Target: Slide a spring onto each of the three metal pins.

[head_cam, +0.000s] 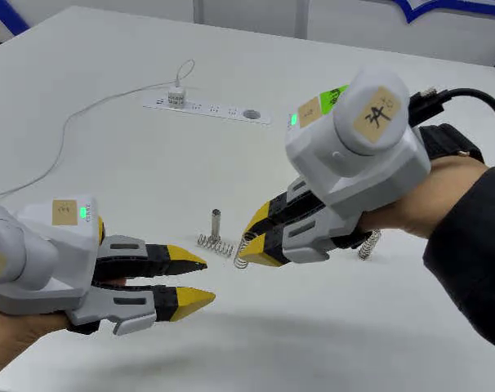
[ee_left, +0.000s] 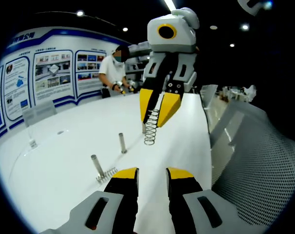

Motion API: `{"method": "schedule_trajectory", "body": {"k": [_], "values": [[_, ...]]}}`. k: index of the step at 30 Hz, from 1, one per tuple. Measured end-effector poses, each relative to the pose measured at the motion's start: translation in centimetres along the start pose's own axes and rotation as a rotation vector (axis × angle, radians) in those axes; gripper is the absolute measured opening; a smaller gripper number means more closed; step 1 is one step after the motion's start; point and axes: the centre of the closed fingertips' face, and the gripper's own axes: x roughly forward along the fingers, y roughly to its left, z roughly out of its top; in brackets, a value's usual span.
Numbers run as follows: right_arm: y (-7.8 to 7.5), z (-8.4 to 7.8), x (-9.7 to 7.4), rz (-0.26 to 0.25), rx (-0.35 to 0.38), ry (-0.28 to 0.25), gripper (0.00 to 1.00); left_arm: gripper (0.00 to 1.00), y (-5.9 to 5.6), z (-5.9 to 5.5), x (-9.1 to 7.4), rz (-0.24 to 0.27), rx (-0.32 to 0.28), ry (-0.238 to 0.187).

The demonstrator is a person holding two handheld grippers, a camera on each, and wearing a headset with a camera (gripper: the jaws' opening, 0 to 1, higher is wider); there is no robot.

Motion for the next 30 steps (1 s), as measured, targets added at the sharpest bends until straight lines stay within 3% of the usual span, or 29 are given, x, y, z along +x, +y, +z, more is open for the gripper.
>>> {"method": "schedule_trajectory", "body": {"k": [8,16,24,30], "values": [[-3.4,-1.7,-2.3,-0.092,0.046,0.023,0.12,0.26,0.7,-0.5,-0.9,0.041,-0.034,-0.001],[-5.7,-2.8,-3.2,-0.152,0.089,0.034,0.12,0.27,0.9,-0.7,-1.3,0.055,-0.046,-0.002],[-8.4,-4.3,-2.1,-0.196,0.167,0.049,0.12,0.27,1.0,-0.8,-1.3,0.058,-0.052,0.0],[-9.5,-5.1,-0.7,-0.2,0.209,0.064,0.12,0.27,1.1,-1.0,-1.5,0.064,-0.057,0.0]]}}
